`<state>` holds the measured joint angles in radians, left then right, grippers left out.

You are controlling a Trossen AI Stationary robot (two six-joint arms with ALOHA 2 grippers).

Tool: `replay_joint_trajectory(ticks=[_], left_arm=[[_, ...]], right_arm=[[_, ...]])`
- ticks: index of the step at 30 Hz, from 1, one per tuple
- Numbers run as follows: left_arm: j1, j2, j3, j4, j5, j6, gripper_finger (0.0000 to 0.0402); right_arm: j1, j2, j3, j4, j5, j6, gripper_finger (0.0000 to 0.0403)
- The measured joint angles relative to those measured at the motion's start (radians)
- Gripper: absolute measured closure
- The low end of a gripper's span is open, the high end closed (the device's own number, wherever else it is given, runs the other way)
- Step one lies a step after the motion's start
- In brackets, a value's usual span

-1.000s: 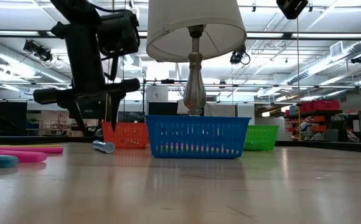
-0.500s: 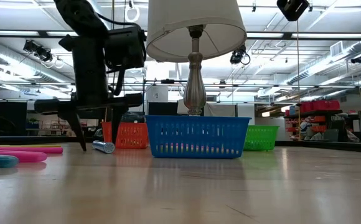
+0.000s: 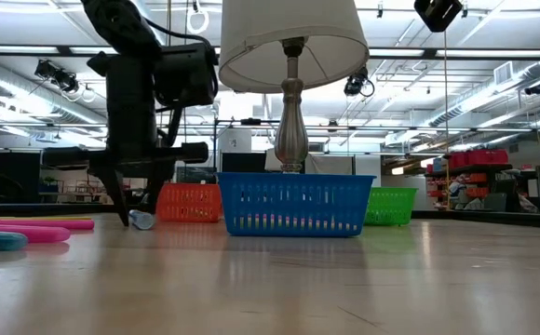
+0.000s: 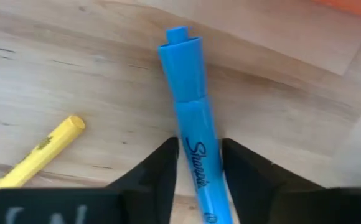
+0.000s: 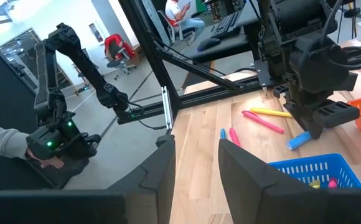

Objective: Pick & Place Markers
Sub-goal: Put the blue large highlighter pen into the green bin

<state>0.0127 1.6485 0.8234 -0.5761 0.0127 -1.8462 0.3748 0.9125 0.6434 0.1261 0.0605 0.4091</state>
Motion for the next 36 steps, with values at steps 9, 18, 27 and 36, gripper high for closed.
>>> replay_joint_trajectory(ticks=[9,18,27,36], left_arm=[[-0.010,0.001,0.005,-0.003,0.013,-0.006,0.0334],[-0.018,-0.003,0.059,0.018,0.126,0.025,0.0328],[-0.073,-0.004,0.141,0.015,0.149,0.141,0.0333],[-0.205,-0.006,0.158,-0.015,0.191,0.329,0.0336]], right_arm=[[0.000,0.000,0.000,0.000,0.000,0.000,0.0279],[0.000,0.000,0.000,0.000,0.000,-0.003,0.0279],[0.000,0.000,0.000,0.006,0.003,0.017,0.0279],[0.000,0.000,0.000,0.009,0.002,0.106,0.0279]])
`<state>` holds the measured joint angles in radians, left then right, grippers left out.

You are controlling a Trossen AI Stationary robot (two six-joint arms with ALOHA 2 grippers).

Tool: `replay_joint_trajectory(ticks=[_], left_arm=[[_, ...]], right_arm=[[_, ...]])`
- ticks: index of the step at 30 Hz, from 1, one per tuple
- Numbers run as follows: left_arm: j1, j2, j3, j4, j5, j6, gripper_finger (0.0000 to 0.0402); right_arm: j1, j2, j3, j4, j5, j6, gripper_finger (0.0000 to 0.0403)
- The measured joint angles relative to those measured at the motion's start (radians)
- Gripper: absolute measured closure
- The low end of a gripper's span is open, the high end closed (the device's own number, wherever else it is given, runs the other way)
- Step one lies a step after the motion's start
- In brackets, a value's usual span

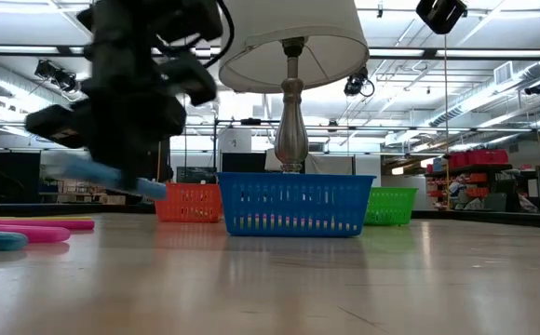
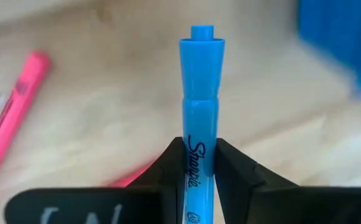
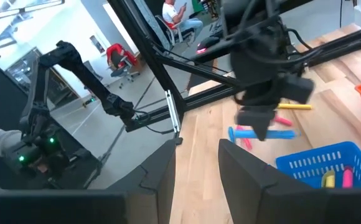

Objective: Pick & Place Markers
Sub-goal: Put the blue large highlighter pen into the green bin

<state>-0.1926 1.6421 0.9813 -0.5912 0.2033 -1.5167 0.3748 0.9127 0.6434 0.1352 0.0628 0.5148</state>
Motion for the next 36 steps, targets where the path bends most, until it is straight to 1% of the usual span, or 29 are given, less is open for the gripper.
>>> replay_joint_trajectory(ticks=[4,9,13,17,20,24,26,28,32,36], left_arm=[[-0.070,0.000,0.000,-0.044,0.007,0.134,0.0336],[-0.140,0.000,0.000,-0.043,0.015,0.327,0.0336],[-0.182,0.000,0.000,-0.041,0.084,0.530,0.0336],[-0.220,0.000,0.000,-0.041,0.146,0.720,0.0336],[-0.252,-0.001,0.000,-0.041,0.167,0.816,0.0336],[-0.305,-0.001,0.000,-0.027,0.166,0.910,0.0336],[-0.342,-0.013,0.000,0.007,0.135,0.936,0.0336],[-0.383,-0.034,0.001,0.084,0.083,0.954,0.0336],[-0.457,-0.080,0.001,0.248,-0.070,0.992,0.0336],[-0.498,-0.094,-0.007,0.374,-0.210,1.030,0.0336]], right_arm=[[0.000,0.000,0.000,0.000,0.000,0.008,0.0279],[0.000,0.000,0.000,0.000,0.000,0.039,0.0279],[0.000,0.000,0.000,0.000,0.001,0.078,0.0279],[0.000,0.000,0.000,-0.001,0.001,0.080,0.0279],[0.000,0.000,0.000,-0.002,0.001,0.090,0.0279],[0.000,0.000,0.000,-0.010,0.001,0.115,0.0279],[0.000,0.000,0.000,-0.009,0.001,0.120,0.0279],[0.000,0.000,0.000,-0.008,0.019,0.139,0.0279],[0.000,0.003,0.000,0.016,0.080,0.179,0.0279],[0.000,0.025,0.000,0.084,0.134,0.176,0.0279]])
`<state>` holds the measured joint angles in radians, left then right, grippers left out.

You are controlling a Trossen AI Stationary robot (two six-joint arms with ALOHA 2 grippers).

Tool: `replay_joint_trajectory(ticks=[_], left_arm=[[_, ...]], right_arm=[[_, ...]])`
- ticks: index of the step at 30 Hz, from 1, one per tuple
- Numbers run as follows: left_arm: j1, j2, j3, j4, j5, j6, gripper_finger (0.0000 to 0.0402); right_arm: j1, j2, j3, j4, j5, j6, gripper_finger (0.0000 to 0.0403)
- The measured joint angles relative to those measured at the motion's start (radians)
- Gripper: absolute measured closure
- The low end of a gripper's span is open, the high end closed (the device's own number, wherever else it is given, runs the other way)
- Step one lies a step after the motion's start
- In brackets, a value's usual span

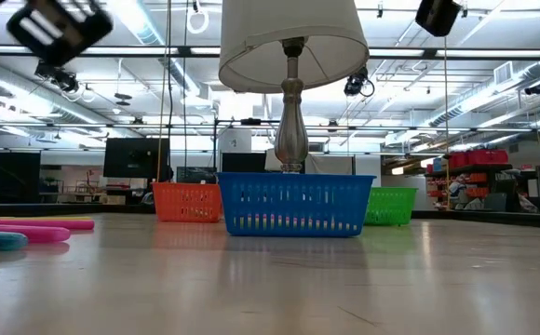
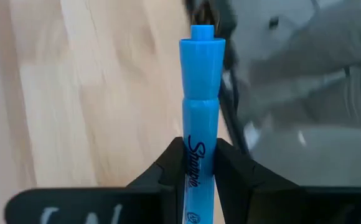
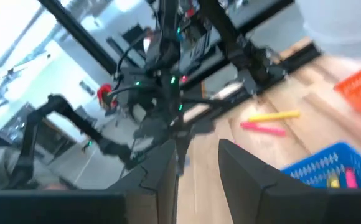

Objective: Pick & Place Markers
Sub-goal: Put the blue large highlighter pen into the green bin

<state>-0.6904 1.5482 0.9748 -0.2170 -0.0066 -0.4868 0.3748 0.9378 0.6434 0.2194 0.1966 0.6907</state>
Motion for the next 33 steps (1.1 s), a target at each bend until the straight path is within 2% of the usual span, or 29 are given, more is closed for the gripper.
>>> replay_joint_trajectory(ticks=[10,14,18,24,28,33], left_arm=[[-0.016,0.000,-0.001,0.153,-0.359,0.004,0.0336],[-0.005,0.000,-0.001,0.224,-0.473,-0.005,0.0336],[0.020,0.000,-0.001,0.384,-0.585,0.027,0.0336],[0.078,0.000,-0.002,0.562,-0.656,0.061,0.0336],[0.114,0.000,-0.002,0.672,-0.643,0.079,0.0336],[0.149,0.000,-0.002,0.750,-0.619,0.079,0.0336]], right_arm=[[0.003,0.131,0.000,0.251,0.032,-0.150,0.0279],[0.029,0.159,0.000,0.273,0.032,-0.193,0.0279],[0.062,0.167,0.000,0.269,0.032,-0.231,0.0279],[0.098,0.167,0.000,0.267,0.032,-0.290,0.0279],[0.109,0.167,0.000,0.262,0.032,-0.313,0.0273],[0.110,0.167,0.000,0.252,0.032,-0.259,0.0241]])
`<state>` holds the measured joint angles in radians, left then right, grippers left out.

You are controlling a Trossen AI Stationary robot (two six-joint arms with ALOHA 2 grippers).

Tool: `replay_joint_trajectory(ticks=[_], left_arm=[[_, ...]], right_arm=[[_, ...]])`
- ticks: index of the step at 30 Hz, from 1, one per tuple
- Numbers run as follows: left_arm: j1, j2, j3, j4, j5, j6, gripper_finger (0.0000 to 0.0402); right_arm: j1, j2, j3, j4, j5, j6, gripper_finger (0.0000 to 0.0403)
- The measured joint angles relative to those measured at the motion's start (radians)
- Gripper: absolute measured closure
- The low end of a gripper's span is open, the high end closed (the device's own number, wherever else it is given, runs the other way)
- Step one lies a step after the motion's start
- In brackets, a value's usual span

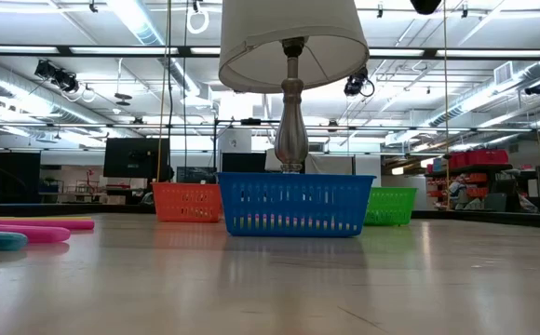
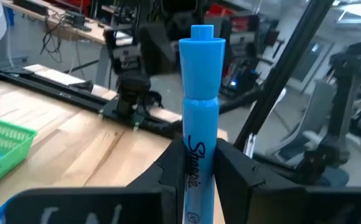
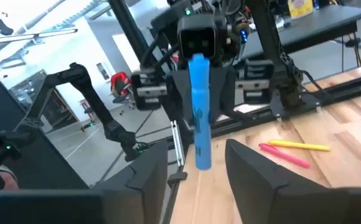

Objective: Pick & Place Markers
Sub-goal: Put the blue large highlighter pen into the green bin

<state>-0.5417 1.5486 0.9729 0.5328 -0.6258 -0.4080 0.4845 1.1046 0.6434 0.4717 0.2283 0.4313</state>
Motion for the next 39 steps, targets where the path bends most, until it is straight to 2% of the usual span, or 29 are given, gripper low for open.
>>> replay_joint_trajectory(ticks=[4,10,16,26,39], left_arm=[[0.028,0.000,0.033,-0.004,0.039,0.001,0.0336],[0.074,0.000,0.144,-0.137,0.106,0.030,0.0336],[0.111,0.000,0.231,-0.212,0.143,0.096,0.0336],[0.142,0.000,0.275,-0.210,0.178,0.163,0.0336],[0.141,0.000,0.282,-0.217,0.180,0.185,0.0336]], right_arm=[[0.023,0.000,0.000,-0.018,0.008,-0.025,0.0221],[0.067,0.000,0.008,-0.045,0.134,-0.066,0.0218],[0.078,0.045,0.129,-0.167,0.180,-0.145,0.0218],[0.043,0.189,0.285,-0.204,0.209,-0.210,0.0217],[0.032,0.270,0.360,-0.152,0.211,-0.232,0.0224]])
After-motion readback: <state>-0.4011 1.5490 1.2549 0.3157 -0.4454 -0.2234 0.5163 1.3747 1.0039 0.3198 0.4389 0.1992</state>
